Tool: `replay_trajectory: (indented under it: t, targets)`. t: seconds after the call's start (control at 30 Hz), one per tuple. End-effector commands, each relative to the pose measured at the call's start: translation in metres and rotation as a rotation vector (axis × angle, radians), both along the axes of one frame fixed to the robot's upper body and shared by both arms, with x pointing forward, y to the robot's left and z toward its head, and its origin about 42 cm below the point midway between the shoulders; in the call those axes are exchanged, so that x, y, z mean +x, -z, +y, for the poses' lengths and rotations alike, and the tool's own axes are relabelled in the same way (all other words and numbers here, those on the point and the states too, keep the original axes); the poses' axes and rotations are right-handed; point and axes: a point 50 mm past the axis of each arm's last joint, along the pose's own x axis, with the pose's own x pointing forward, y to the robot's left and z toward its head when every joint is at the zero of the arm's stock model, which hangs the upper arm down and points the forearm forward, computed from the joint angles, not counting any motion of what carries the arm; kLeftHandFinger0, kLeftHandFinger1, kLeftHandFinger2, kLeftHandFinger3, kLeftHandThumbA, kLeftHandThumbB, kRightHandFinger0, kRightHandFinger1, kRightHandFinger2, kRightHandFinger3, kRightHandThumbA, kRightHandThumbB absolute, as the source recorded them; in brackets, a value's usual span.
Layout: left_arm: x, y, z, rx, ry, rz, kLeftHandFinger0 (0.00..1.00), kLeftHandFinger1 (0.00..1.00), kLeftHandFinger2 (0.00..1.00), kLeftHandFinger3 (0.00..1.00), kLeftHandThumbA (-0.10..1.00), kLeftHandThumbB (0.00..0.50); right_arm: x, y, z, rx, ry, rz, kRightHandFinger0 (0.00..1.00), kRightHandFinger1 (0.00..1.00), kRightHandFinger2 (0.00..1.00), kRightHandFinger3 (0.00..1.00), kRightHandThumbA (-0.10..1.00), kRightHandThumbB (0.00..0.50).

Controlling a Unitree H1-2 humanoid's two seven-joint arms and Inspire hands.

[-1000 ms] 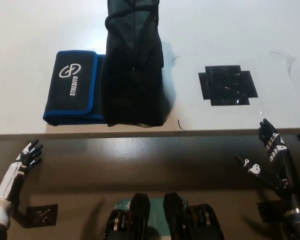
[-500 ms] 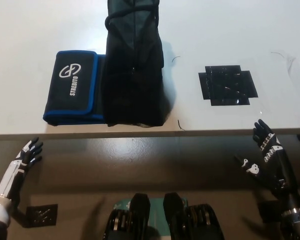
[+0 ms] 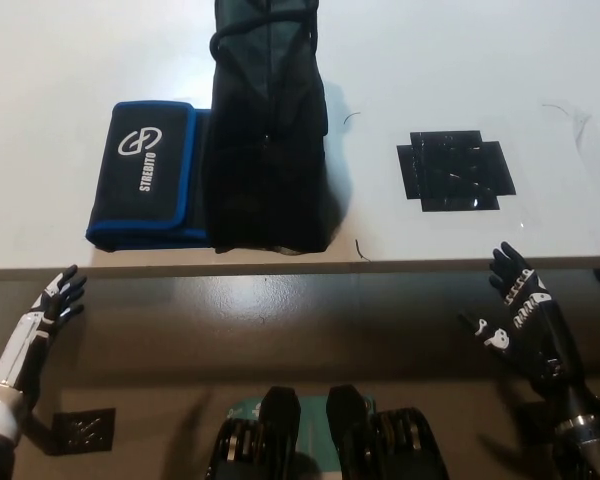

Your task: Use both hands to pick up the lunch bag on the right hand side and smoothly move it near the note book on the left hand side

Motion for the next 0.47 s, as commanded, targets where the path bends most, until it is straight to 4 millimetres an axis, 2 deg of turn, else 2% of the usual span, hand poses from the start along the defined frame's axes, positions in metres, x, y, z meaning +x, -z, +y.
replay_trajectory:
  t: [0.0,0.43]
  targets:
    - [0.0064,-0.0162,0.0084,0.05,0.026,-0.07,1.0,1.0,1.0,1.0,1.0,0.186,0.012,-0.0144,0.0063,0.028,-0.031,-0.042,1.0,1.0,1.0,1.0,1.0,0.284]
    - [0.0039,-0.0154,0.0045,0.08,0.057,-0.062,1.0,1.0,1.0,1.0,1.0,0.222,0.0145,-0.0154,0.0057,0.023,-0.021,-0.047,1.0,1.0,1.0,1.0,1.0,0.288]
